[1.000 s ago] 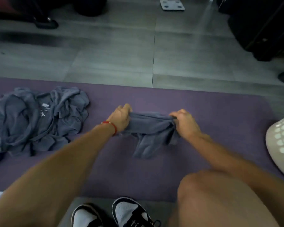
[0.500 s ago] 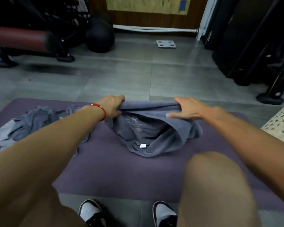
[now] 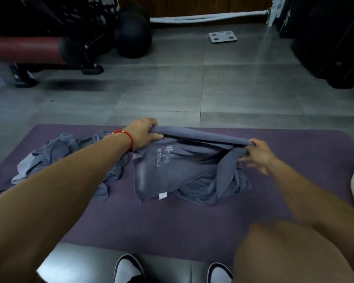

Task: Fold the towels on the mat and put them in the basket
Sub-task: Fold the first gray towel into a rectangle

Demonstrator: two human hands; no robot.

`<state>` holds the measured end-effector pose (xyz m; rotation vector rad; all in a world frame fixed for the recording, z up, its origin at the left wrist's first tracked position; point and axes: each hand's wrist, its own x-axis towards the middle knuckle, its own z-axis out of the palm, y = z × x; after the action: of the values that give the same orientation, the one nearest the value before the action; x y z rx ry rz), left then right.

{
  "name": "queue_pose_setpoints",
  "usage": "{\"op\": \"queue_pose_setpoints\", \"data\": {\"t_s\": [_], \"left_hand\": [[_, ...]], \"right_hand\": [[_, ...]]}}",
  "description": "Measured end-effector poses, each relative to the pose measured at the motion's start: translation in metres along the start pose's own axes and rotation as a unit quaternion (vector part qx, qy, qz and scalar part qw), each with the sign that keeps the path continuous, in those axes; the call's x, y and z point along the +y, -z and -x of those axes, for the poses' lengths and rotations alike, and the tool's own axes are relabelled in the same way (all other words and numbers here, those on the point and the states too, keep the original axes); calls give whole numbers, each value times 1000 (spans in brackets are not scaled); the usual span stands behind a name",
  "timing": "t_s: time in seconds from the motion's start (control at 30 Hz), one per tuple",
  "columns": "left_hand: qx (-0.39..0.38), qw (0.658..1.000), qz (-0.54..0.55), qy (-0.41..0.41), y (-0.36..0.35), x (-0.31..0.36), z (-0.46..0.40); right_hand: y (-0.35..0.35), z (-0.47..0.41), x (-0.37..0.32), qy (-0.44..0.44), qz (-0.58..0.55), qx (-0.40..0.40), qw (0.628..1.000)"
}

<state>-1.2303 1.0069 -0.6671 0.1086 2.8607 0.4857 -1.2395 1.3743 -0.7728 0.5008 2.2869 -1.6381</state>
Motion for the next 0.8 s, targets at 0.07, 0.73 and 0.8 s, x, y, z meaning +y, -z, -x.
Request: {"op": "queue_pose_setpoints", "data": {"t_s": [0.07, 0.73, 0.8], "left_hand": [[-32, 999, 2, 17, -6, -8, -9], [118, 978, 33, 170, -47, -34, -69], [131, 967, 59, 211, -40, -25, -83]], "right_hand": [[5, 1, 2, -18, -71, -51, 996], [89, -41, 21, -40, 491, 142, 859], [95, -56, 5, -57, 365, 167, 914]]}}
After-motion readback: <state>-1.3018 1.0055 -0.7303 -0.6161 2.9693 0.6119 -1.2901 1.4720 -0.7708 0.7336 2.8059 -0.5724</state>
